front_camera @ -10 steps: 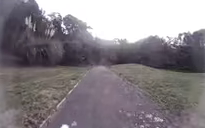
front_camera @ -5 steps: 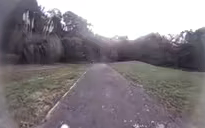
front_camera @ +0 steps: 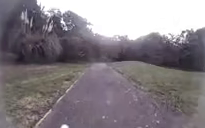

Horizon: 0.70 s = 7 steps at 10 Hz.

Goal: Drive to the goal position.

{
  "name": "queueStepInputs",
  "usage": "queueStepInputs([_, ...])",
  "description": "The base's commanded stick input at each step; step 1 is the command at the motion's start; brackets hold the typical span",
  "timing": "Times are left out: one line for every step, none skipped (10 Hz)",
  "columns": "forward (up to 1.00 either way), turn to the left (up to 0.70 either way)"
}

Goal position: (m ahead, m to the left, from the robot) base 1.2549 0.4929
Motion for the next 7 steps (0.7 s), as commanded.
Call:
queueStepInputs([0.50, 0.00])
queueStepInputs([0.50, 0.00])
queueStepInputs([0.50, 0.00])
queueStepInputs([0.50, 0.00])
queueStepInputs([0.50, 0.00])
queueStepInputs([0.50, 0.00])
queueStepInputs([0.50, 0.00])
